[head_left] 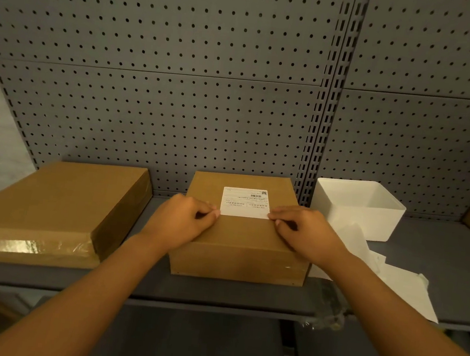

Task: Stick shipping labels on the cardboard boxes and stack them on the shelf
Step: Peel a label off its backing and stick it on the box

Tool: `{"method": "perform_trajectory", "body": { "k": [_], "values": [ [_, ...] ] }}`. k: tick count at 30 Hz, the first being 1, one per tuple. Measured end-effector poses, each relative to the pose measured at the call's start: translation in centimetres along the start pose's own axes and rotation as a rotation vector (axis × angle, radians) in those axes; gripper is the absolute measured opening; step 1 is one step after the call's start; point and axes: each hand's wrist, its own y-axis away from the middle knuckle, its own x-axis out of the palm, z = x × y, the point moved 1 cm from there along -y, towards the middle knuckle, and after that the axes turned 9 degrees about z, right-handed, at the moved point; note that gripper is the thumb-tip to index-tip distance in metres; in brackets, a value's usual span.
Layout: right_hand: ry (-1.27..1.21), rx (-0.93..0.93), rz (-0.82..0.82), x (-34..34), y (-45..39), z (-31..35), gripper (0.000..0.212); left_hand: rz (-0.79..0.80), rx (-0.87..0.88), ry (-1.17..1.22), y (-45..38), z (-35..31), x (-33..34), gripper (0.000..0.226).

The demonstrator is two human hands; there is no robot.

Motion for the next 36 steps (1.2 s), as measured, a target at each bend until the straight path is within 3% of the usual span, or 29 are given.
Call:
{"method": "perform_trajectory", "body": {
  "k": [4, 9, 15, 20, 23, 28, 30, 33, 36],
  "values": [
    [-0.021, 0.11, -0.092, -0.1, -0.5, -0.1, 0.034, -0.099, -0.052, 0.033, -0.6, -1.0, 0.0, 0.033],
    [-0.131, 0.321, 0.05, 1.0, -1.2, -0.5, 0.057, 0.033, -0.22, -0.067, -1.3, -1.5, 0.7, 0.043],
    [-0.145, 0.312, -0.041, 1.2, -0.2, -0.3, 0.051, -0.059, -0.262, -0.15, 0.2, -0.2, 0.5, 0.044],
    [0.082, 0.272, -0.109, 0.8, -1.1, 0.8, 0.041, -0.089, -0.243, -0.273, -0.7, -0.6, 0.1, 0.036],
    [0.167, 0.115, -0.088, 1.3, -2.9, 2.3, 0.045, -0.014, -0.113, -0.157, -2.5, -1.3, 0.8, 0.033],
    [0.166, -0.025, 0.143, 2.7, -5.5, 4.4, 0.051, 0.234, -0.014, 0.046, -4.2, -2.2, 2.5, 0.05],
    [0.201, 0.022, 0.192, 2.5, -5.7, 3.3, 0.051, 0.223, -0.04, 0.0, -4.2, -1.5, 2.2, 0.049],
    [0.236, 0.104, 0.097, 1.7, -5.7, 1.8, 0.045, 0.168, -0.061, -0.055, -3.8, -0.7, 1.2, 0.047],
    [0.171, -0.002, 0.119, 2.4, -6.0, 3.5, 0.047, 0.198, -0.001, 0.022, -3.9, -2.0, 1.5, 0.047]
  ]
}}
